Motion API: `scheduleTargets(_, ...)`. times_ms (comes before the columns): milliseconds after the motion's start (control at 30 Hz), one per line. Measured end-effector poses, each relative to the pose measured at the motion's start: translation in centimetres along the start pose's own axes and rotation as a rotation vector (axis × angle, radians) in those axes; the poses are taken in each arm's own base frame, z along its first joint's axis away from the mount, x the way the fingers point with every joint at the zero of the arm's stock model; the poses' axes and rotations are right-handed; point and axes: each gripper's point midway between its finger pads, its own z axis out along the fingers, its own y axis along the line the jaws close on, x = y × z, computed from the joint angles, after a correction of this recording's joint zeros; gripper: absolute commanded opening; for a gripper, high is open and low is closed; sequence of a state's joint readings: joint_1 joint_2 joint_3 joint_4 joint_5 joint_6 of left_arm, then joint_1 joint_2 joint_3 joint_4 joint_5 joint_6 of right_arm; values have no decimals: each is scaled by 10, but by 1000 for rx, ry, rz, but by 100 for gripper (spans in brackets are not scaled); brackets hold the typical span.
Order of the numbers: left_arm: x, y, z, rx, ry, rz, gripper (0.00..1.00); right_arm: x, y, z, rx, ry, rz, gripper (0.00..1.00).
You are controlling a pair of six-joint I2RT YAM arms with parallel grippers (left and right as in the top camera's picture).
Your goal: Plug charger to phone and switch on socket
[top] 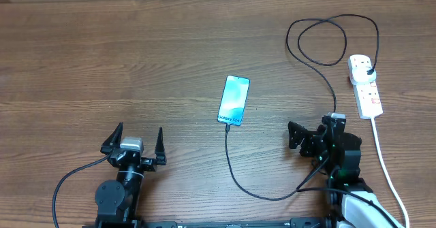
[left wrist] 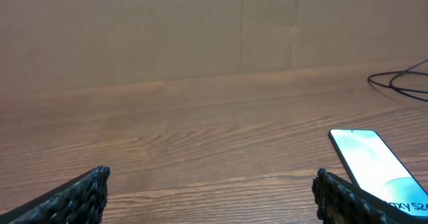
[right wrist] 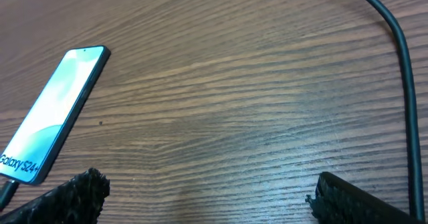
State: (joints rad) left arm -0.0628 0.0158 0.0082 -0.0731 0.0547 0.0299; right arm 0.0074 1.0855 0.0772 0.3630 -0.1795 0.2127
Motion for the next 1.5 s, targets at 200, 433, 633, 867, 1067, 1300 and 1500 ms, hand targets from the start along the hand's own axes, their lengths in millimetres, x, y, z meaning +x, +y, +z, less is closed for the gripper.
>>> scheduleTargets(200,0,0,0,0,0,0,100,2,0,-4,2,7,1,100)
scheduleTargets(433,0,0,0,0,0,0,99,-2,3,-10,-2,-8,-2,100)
scheduleTargets(633,0,0,0,0,0,0,99,-3,3,-13,-2,-9,-5,100)
scheduleTargets(867,0,0,0,0,0,0,100,7,2,-19,-5,-18,-8,100)
scheduleTargets(1067,0,0,0,0,0,0,100,3,4,-23,-13,-47,-14,100)
scheduleTargets(1300,0,0,0,0,0,0,100,6,3,-25,-10,-36,-12,100)
scheduleTargets(1500,0,0,0,0,0,0,100,6,5,-31,-11,-41,-13,100)
